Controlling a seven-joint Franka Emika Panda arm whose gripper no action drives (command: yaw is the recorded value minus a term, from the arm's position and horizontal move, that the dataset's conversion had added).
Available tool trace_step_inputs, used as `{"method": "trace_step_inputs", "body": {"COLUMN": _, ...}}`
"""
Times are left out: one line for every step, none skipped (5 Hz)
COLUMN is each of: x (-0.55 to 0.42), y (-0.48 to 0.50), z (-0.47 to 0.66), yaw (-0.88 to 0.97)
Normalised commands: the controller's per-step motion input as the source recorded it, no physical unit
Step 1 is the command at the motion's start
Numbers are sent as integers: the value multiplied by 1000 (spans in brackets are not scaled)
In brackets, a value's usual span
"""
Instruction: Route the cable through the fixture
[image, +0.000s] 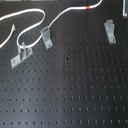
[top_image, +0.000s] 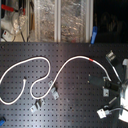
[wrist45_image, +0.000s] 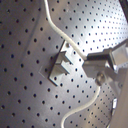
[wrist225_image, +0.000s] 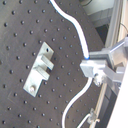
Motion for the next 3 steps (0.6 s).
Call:
{"method": "trace_step_inputs", "body": {"x": -39, "y": 8, "z": 0, "yaw": 0}}
{"method": "trace_step_inputs", "body": {"x": 16, "y": 78, "z": 19, "yaw": 0}}
{"method": "trace_step_inputs", "body": {"x": -23, "y": 322, "z": 250, "yaw": -526}}
